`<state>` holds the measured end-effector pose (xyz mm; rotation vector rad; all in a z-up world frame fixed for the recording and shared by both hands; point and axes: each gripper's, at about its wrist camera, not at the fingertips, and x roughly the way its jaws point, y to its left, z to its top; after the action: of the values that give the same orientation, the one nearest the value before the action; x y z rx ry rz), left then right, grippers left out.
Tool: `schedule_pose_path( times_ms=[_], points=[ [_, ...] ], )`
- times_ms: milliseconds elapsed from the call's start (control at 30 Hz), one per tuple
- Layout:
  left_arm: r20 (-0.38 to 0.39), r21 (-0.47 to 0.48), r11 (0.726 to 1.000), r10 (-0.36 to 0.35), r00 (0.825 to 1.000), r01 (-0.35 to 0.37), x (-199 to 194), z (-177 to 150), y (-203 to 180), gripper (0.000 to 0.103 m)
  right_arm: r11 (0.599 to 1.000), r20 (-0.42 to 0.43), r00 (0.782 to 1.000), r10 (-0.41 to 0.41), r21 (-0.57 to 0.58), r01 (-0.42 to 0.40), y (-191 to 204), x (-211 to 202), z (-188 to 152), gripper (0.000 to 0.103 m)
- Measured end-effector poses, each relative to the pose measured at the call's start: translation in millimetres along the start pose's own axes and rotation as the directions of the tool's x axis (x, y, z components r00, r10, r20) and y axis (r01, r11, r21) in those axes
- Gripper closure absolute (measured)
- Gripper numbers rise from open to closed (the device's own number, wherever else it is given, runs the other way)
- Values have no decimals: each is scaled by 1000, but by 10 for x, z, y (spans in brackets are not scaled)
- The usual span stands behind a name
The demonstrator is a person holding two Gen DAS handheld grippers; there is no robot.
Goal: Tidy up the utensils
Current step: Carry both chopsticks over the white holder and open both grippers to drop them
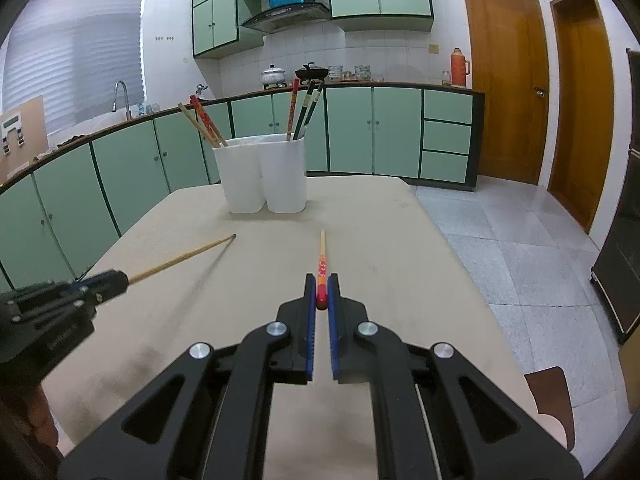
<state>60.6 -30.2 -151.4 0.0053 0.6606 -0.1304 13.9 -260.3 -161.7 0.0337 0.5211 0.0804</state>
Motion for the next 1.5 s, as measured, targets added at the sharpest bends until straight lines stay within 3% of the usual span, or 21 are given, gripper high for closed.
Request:
schedule_pose_path(
  times_ms=[333,700,1333,1500],
  points=[
    [105,0,1000,-14,994,14,-301,272,92,97,1000,34,999,12,-20,-11,18,-68,160,98],
    [211,36,997,-74,975,68,-641,856,120,97,993,94,989,118,-40,-115,26,-218,972,98],
    [253,108,985,-160,954,137,-782,1414,160,97,955,92,952,293,-65,-288,138,-192,2066,98],
    [308,140,980,-178,934,141,-851,1700,131,97,948,124,941,313,-89,-304,189,-195,2497,98]
  ],
)
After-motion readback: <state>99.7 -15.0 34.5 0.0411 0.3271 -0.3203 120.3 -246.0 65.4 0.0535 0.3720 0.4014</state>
